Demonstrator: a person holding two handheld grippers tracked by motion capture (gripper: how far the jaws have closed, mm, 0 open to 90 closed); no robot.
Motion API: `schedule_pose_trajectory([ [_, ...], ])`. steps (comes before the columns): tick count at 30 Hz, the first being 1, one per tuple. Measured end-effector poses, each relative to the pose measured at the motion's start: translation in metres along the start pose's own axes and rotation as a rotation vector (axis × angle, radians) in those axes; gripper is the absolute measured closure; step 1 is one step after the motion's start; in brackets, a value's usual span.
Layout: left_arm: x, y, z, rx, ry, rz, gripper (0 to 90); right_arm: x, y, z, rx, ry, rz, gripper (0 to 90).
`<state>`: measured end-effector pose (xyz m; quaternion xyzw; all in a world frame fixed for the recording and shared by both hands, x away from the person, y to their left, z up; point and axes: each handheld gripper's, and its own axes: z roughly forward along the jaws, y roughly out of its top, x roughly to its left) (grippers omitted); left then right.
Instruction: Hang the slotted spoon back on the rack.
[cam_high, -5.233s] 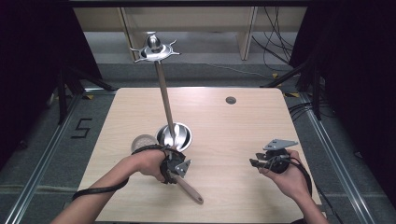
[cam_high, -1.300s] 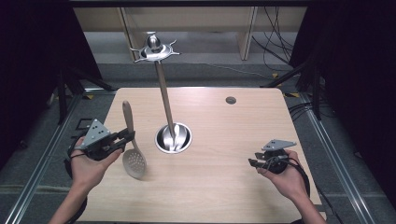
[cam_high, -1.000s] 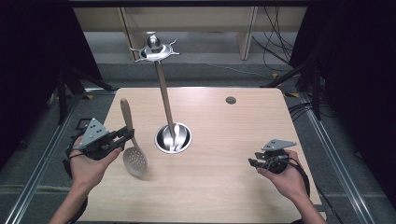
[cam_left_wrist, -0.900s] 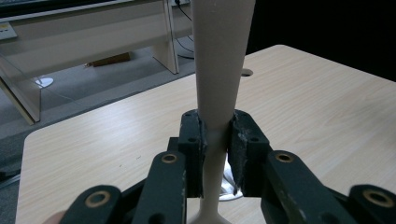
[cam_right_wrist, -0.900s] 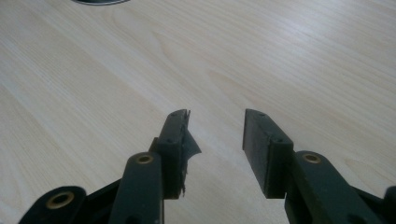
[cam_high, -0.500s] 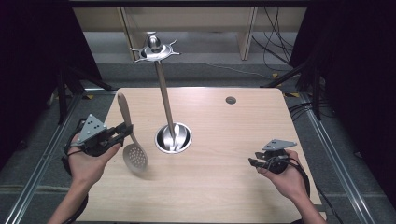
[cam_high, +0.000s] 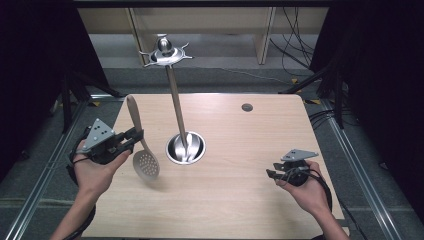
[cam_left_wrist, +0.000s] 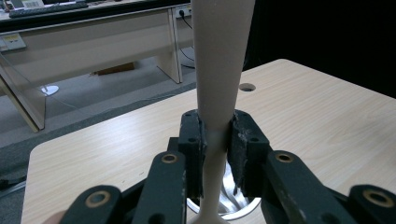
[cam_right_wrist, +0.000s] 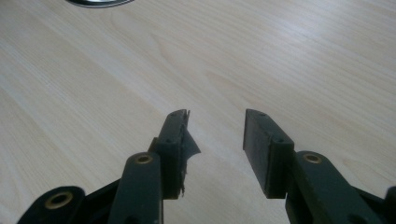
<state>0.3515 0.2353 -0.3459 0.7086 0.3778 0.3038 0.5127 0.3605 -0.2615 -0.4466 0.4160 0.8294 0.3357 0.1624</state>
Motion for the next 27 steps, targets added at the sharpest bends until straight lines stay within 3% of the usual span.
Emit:
schedule_pose_trajectory([
  [27,-0.001,0.017,0.006,-0.024,-0.008,0.0,75.1,0.0,0.0,-0.001,0.0,-0.002,0.001,60.4],
])
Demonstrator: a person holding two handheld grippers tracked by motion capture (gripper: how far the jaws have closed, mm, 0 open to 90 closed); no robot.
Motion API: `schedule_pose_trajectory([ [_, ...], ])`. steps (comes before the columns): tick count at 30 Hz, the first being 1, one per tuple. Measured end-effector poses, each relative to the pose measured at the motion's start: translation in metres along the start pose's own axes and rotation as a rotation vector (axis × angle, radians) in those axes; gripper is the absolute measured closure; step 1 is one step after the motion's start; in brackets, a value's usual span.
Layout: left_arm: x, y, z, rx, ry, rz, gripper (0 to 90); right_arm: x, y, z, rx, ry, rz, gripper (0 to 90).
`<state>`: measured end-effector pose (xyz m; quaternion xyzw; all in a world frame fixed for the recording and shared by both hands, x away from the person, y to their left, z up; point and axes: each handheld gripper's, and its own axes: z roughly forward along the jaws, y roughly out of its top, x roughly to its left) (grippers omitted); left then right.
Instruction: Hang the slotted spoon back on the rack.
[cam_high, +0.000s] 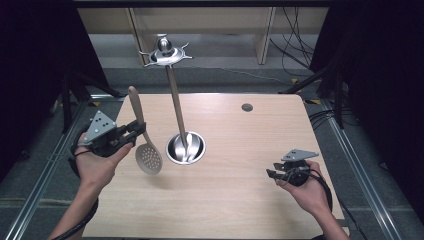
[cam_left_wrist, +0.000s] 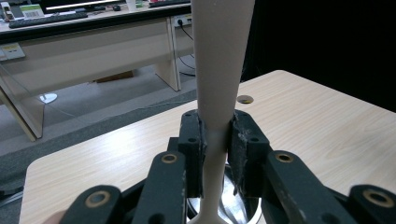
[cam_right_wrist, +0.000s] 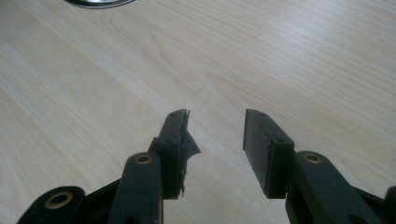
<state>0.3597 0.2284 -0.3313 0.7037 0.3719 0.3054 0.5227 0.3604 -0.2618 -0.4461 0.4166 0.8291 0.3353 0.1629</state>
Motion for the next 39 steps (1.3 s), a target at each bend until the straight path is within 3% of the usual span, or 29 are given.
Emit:
schedule_pose_trajectory([
  [30,0.001,0.018,0.005,-0.015,-0.011,0.008,75.1,0.001,0.0,-0.001,-0.005,0.001,0.017,60.5],
  [39,0.003,0.022,0.007,-0.014,-0.012,0.006,75.1,-0.001,0.0,-0.001,-0.007,-0.003,-0.003,60.5],
])
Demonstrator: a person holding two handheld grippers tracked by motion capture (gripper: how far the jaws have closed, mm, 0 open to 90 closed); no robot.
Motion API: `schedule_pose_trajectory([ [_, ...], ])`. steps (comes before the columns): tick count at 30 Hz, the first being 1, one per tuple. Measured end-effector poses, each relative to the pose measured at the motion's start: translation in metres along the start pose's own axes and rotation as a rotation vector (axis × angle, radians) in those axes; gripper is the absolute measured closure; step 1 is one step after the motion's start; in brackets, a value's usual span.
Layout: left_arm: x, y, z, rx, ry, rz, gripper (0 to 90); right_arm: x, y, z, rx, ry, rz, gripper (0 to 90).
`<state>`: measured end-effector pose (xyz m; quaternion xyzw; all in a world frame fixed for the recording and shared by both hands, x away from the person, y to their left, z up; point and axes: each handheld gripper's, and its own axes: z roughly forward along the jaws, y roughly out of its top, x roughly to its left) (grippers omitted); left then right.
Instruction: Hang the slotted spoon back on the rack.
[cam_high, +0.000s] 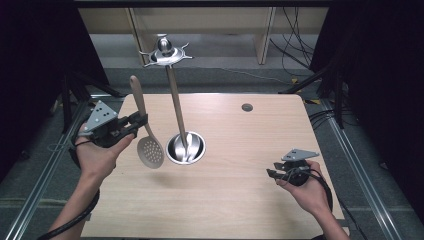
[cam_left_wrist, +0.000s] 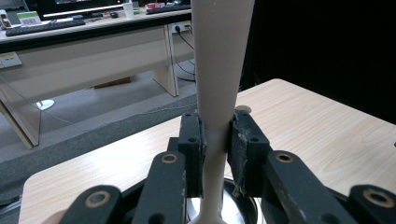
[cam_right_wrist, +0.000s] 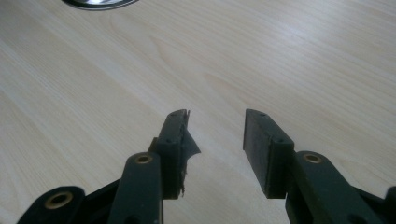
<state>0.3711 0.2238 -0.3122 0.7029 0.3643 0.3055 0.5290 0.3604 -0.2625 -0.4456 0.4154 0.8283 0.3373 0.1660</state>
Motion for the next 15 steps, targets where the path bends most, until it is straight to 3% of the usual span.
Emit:
schedule_pose_trajectory([
  [15,0.0041,0.0081,0.0035,0.007,-0.007,0.011,75.1,-0.0004,0.0,-0.0002,-0.001,-0.002,0.0,60.4],
])
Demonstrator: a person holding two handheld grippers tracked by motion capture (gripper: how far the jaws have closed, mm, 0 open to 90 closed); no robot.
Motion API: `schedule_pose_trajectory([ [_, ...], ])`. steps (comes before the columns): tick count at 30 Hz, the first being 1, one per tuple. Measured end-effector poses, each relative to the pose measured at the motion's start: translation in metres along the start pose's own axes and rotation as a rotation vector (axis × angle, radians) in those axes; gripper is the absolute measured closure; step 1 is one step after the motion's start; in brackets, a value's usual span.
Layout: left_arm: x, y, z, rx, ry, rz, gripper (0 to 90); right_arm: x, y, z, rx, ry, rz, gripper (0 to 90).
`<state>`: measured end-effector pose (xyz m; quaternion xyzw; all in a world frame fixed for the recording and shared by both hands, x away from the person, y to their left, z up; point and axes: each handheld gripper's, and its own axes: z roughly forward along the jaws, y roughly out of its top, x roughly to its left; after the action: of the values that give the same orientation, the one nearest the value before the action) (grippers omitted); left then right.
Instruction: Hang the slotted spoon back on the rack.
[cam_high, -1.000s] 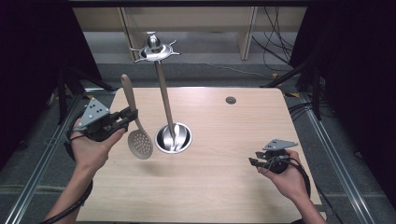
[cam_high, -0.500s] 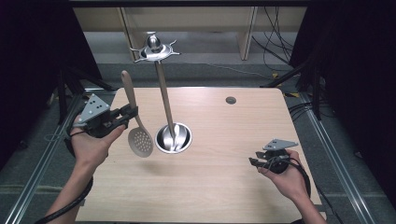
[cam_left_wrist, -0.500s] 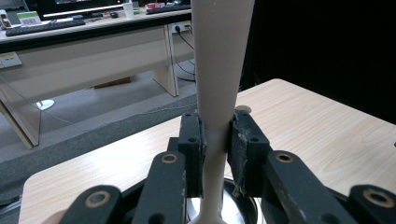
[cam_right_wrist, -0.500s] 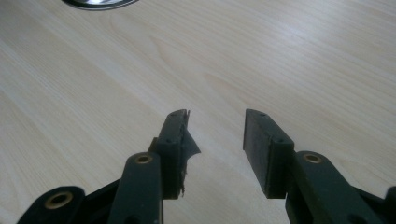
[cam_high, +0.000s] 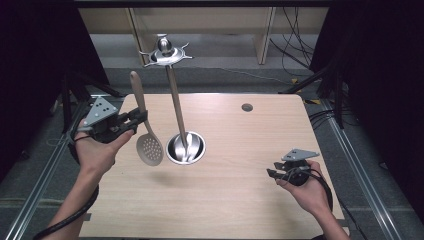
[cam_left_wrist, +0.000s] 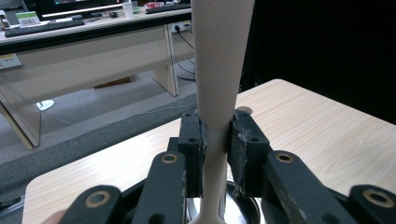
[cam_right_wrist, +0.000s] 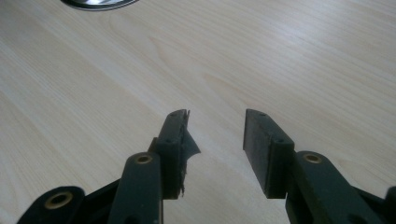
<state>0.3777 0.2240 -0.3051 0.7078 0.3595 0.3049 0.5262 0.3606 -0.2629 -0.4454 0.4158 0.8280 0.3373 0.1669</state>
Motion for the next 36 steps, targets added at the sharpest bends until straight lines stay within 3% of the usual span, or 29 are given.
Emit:
schedule_pose_trajectory([
  [13,0.003,0.005,0.004,0.016,-0.005,0.001,75.1,0.0,0.0,0.0,0.002,0.0,-0.003,60.2],
  [15,0.003,0.005,0.004,0.022,-0.004,0.002,75.1,0.001,0.0,0.0,0.002,0.004,0.023,60.2],
  [22,0.004,0.007,0.007,0.028,-0.013,0.002,75.1,0.002,0.001,0.0,0.007,0.007,0.026,60.2],
  [24,0.004,0.008,0.007,0.027,-0.012,0.001,75.1,0.0,0.0,0.0,0.001,0.0,-0.004,60.2],
  [36,0.008,0.012,0.01,0.048,-0.022,0.007,75.1,-0.001,0.0,0.0,0.001,0.0,-0.002,60.2],
])
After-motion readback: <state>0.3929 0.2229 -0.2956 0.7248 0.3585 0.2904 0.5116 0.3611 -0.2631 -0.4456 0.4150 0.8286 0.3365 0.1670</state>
